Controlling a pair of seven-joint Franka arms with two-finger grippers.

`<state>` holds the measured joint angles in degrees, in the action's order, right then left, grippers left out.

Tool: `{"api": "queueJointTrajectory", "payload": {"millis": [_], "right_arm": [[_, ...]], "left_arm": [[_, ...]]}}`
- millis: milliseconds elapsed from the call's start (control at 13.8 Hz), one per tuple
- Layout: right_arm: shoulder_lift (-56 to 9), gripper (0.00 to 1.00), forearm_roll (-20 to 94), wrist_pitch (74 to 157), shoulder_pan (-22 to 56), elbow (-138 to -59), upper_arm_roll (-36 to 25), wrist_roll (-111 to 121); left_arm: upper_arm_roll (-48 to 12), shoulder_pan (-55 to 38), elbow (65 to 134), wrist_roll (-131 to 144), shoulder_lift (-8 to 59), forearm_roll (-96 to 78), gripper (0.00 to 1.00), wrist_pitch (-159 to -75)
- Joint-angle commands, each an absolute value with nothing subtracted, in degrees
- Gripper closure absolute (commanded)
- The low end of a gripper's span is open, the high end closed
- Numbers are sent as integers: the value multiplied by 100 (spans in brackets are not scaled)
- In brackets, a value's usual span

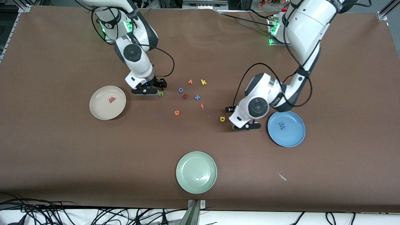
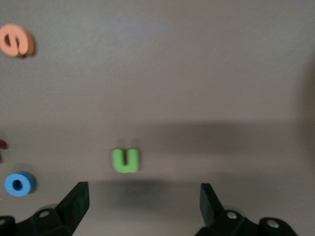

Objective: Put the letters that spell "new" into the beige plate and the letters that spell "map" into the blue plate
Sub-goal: 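Grasp the green u with the right gripper while the left gripper grasps P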

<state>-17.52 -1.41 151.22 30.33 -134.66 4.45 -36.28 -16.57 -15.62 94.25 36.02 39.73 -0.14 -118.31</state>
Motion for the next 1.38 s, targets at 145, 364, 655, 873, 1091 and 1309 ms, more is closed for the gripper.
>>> {"api": "queueJointTrajectory", "payload": {"millis": [145, 364, 655, 873, 1091, 1309], "right_arm": [[-2214, 0, -70, 15196, 3138, -12992, 431, -3805], [-2425, 0, -62, 15170, 3111, -12788, 431, -3797], [-2452, 9, -62, 15135, 3103, -12823, 422, -3718], [-2452, 24, -62, 15135, 3094, -12823, 413, -3718], [-2461, 35, -62, 15135, 3094, -12823, 413, -3709], [-2461, 55, -62, 15135, 3094, -12832, 413, -3709]], "left_arm": [[-1635, -1626, 10011, 3797, 3894, 26, 6, -12524], [-1635, -1617, 10002, 3753, 3894, 44, 7, -12524], [-1608, -1617, 10002, 3718, 3902, 62, 7, -12516], [-1608, -1626, 9993, 3709, 3902, 62, 10, -12524], [-1608, -1626, 9993, 3691, 3902, 131, 23, -12524], [-1600, -1635, 9984, 3691, 3990, 316, 40, -12533]]}}
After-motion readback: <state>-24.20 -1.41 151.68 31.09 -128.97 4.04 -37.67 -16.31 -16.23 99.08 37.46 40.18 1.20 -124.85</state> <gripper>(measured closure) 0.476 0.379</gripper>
